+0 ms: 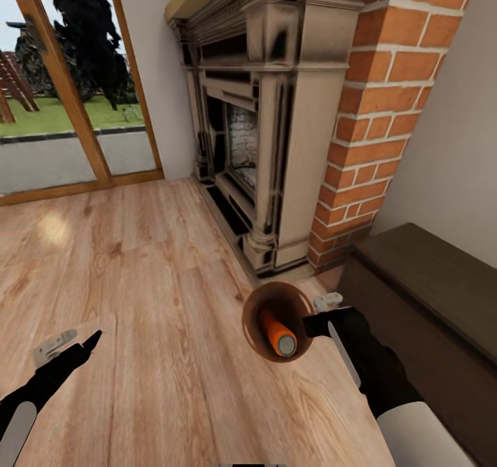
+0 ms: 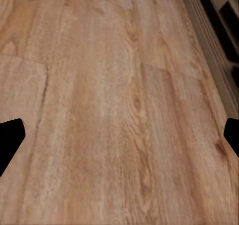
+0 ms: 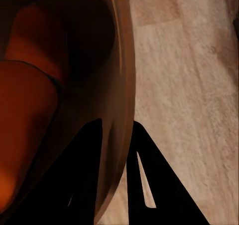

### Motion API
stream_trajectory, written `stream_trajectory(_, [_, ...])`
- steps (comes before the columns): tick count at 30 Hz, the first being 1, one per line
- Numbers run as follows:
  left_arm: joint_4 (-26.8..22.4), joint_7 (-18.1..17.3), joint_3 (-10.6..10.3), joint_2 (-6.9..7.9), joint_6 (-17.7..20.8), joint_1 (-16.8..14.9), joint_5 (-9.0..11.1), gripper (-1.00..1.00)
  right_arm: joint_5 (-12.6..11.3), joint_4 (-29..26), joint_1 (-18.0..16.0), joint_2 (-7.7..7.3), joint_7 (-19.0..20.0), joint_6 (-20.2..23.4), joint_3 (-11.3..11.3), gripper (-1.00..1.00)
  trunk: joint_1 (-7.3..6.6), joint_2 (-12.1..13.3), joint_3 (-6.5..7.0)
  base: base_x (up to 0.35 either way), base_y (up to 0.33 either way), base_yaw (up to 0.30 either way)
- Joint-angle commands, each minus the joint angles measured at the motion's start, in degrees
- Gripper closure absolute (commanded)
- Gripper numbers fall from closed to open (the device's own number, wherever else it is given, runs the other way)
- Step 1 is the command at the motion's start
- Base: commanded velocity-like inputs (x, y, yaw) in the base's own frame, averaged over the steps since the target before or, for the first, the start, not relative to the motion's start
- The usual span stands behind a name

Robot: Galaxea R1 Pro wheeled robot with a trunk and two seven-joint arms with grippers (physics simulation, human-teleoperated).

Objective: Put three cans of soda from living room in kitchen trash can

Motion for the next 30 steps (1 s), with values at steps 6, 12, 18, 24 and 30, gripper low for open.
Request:
stream_trajectory(6, [-0.4,-0.1,-1.1,0.02,2.0,-0.1,0.0,-1.0,-0.8,-0.4,-0.1,2.72,0.4,0.6,0.4,1.0,-0.01,0.0,0.01,0.274,0.0,0.257])
stream_trajectory(12, [-0.6,-0.1,-2.1,0.08,5.9,-0.1,0.3,-1.0,-0.9,-0.4,-0.3,6.6,0.4,1.1,0.7,1.0,-0.01,0.0,0.01,0.274,0.0,0.257])
stream_trajectory(18, [-0.8,-0.1,-2.2,0.09,5.9,-0.1,0.4,-1.0,-0.7,-0.2,-0.3,7.65,0.3,1.1,0.7,1.0,-0.01,0.0,0.01,0.274,0.0,0.257])
stream_trajectory(24, [-0.8,-0.3,-2.1,0.03,5.7,-0.1,0.4,-1.0,-0.6,-0.2,-0.2,7.62,-2.2,1.0,0.6,1.0,-0.01,0.0,0.01,0.274,0.0,0.257])
stream_trajectory(30, [-0.9,-0.6,-2.1,0.08,5.7,0.0,0.4,-1.0,-0.7,-0.1,-0.2,7.81,-3.4,0.9,1.0,1.0,-0.01,0.0,0.01,0.274,0.0,0.257])
